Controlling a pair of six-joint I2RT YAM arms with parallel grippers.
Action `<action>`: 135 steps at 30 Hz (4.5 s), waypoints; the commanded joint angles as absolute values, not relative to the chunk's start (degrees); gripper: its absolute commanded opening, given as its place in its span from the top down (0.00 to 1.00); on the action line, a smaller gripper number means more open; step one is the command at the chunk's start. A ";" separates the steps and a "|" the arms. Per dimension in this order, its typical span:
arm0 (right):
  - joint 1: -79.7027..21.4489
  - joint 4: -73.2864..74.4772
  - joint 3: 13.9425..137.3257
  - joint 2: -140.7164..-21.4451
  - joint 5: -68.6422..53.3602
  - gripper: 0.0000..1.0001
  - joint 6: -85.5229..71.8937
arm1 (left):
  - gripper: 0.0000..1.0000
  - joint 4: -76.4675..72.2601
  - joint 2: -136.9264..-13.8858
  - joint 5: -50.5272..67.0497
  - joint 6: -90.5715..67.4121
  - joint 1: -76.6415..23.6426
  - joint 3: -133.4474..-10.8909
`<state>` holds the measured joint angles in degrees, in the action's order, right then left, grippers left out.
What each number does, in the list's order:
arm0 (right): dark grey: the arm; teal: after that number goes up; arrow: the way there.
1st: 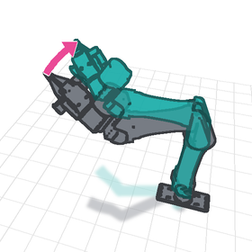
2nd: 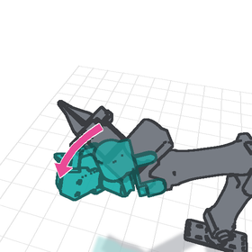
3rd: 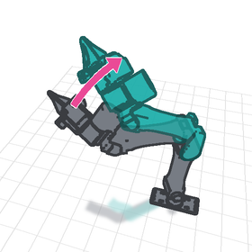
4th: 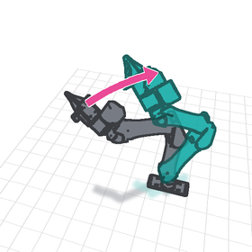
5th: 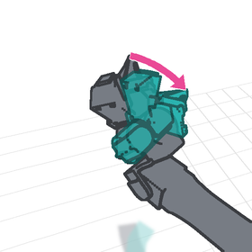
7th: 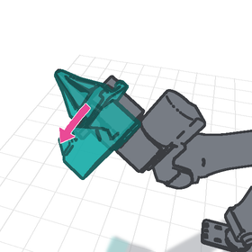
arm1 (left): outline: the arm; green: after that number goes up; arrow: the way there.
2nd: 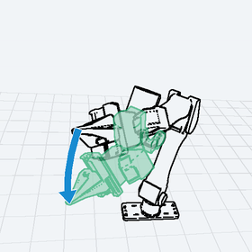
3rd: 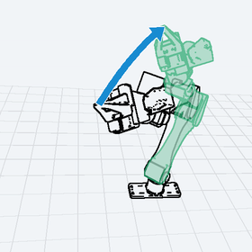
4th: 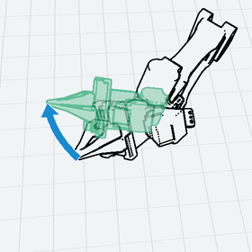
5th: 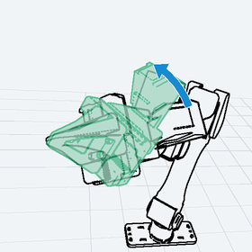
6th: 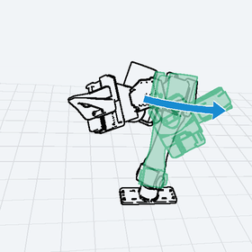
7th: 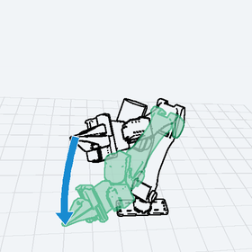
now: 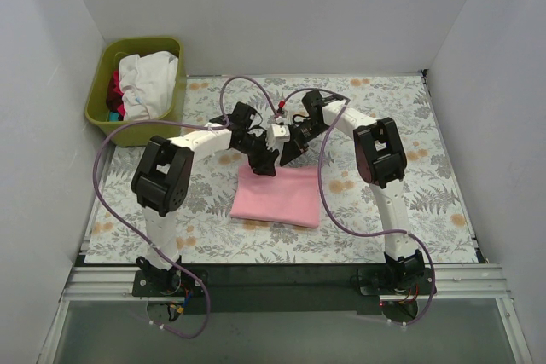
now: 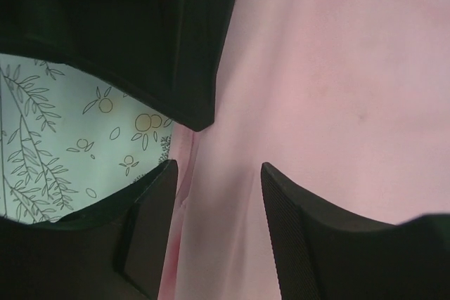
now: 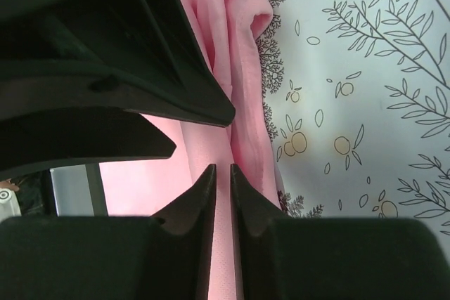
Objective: Fold and stack the t-shirts
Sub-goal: Fold the tshirt
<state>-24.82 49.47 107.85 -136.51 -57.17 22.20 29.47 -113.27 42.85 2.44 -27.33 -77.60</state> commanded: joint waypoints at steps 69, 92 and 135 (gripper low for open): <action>-20.05 55.80 112.16 -124.02 -36.91 0.31 30.67 | 0.55 21.34 -99.30 39.10 2.04 -22.52 -73.54; -19.42 66.88 101.16 -123.57 -35.34 0.39 44.73 | 0.47 53.52 -119.18 45.18 10.19 -16.00 -93.78; -20.83 68.91 102.04 -125.60 -31.30 0.82 48.60 | 1.00 50.89 -118.30 44.56 8.52 -15.21 -93.87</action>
